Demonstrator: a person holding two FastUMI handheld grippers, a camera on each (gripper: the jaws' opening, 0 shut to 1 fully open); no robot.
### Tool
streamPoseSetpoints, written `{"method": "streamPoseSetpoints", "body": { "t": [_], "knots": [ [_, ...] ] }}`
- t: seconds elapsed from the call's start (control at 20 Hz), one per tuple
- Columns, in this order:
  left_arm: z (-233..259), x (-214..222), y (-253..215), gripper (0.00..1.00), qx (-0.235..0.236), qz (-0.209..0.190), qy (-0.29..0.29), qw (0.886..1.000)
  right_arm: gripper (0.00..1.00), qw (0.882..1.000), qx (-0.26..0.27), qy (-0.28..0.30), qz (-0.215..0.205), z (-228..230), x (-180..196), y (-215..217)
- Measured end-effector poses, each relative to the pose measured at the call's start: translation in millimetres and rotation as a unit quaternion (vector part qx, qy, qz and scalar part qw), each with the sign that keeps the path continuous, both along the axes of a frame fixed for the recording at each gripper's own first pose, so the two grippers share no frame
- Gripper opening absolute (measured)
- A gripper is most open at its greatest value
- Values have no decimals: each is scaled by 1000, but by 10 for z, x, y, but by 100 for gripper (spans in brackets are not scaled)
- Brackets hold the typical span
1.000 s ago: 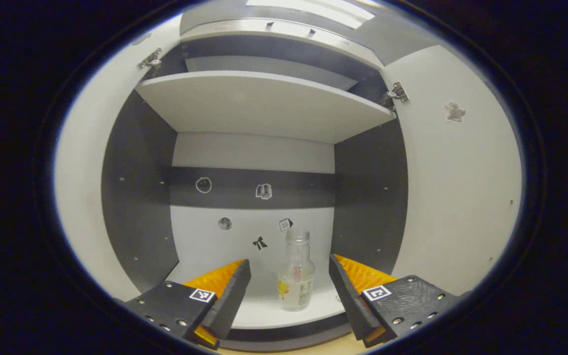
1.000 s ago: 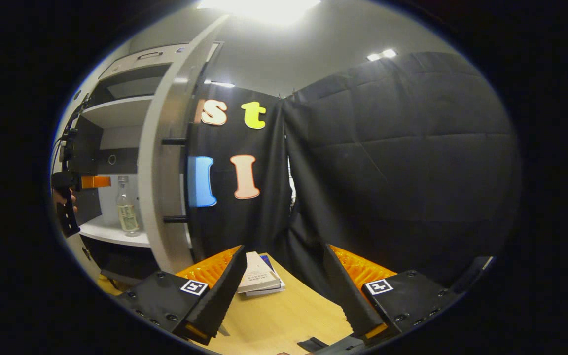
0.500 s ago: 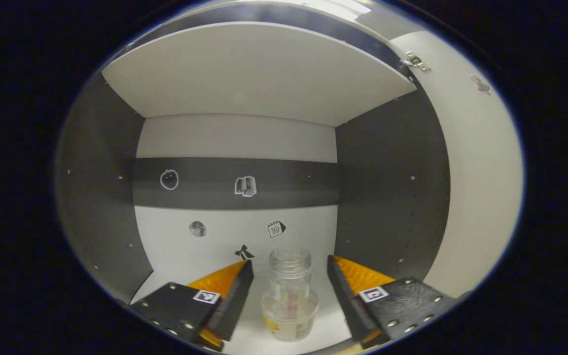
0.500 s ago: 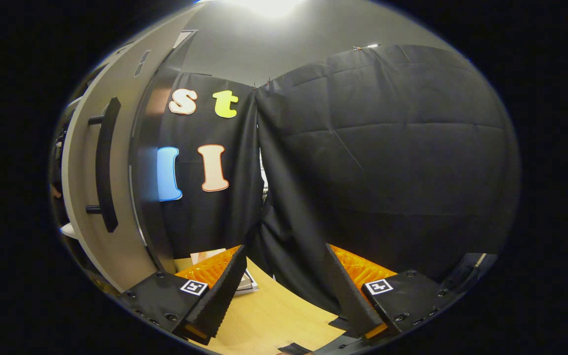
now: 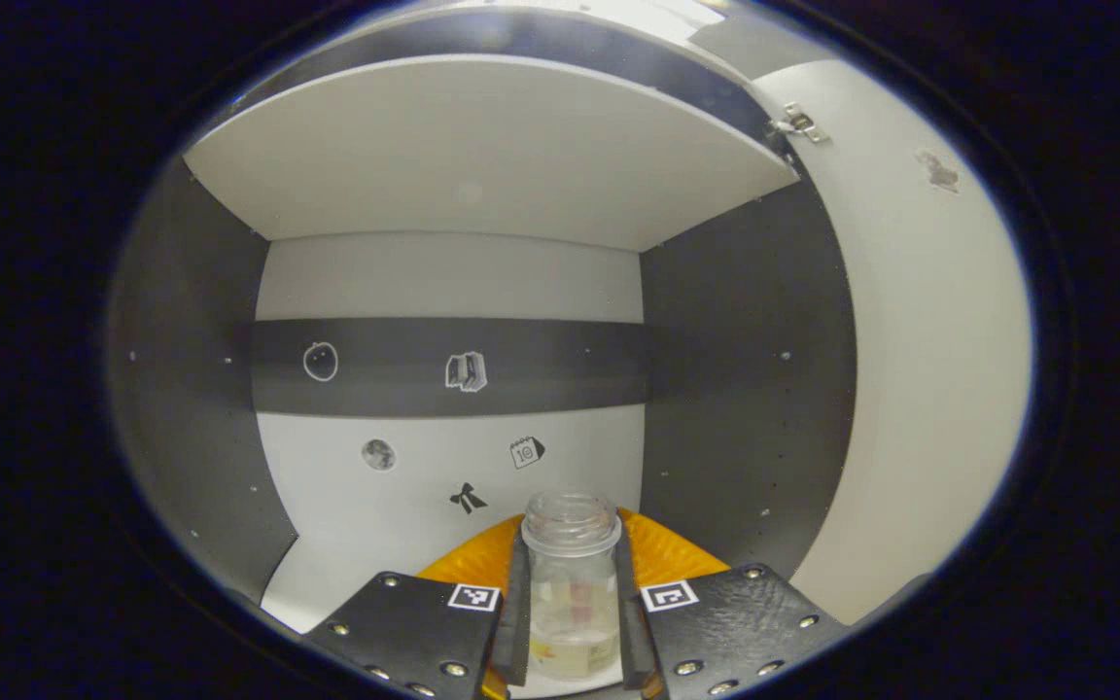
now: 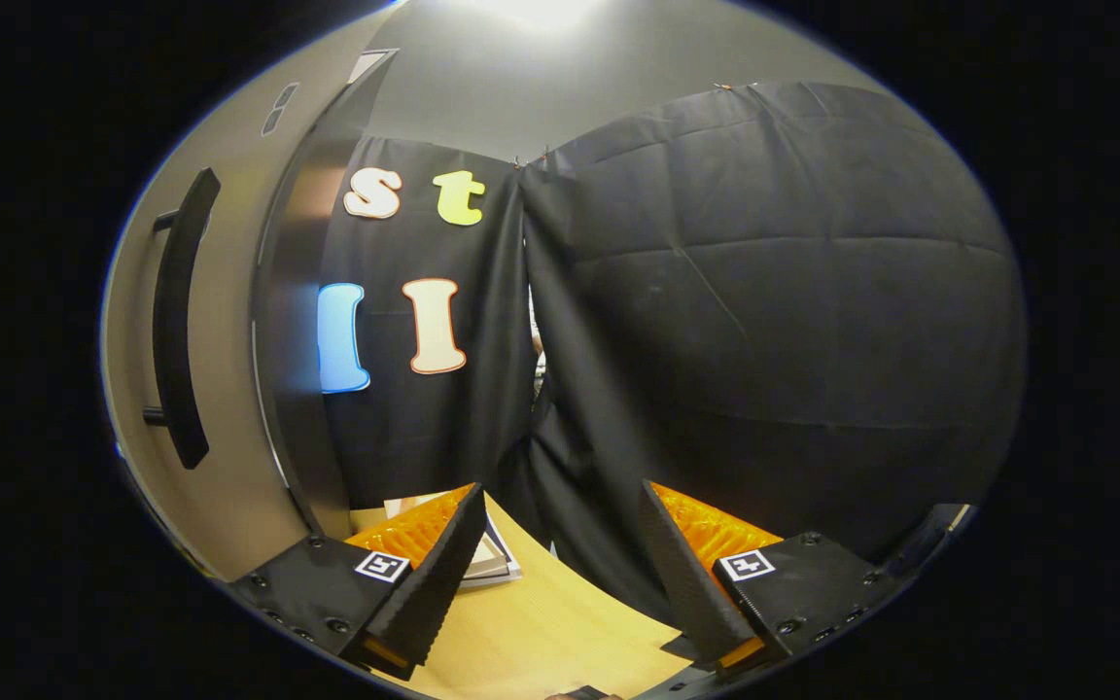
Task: Grasp the bottle in the cabinet with the left hand and place it on the coaster, then close the right door with the right hand and the left door with the left hand.
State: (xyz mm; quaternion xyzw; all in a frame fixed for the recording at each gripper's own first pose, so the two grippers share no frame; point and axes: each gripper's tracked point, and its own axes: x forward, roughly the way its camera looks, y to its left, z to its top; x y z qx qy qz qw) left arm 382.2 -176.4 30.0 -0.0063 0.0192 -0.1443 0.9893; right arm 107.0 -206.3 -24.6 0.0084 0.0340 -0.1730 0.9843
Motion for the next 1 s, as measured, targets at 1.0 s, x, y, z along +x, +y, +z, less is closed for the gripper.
{"method": "streamPoseSetpoints", "body": {
  "t": [1.0],
  "knots": [
    [-1534, -2293, -73, 37, -47, -139, 64, 987, 96, 999, -35, -1, 16, 319, -592, 265]
  ]
}}
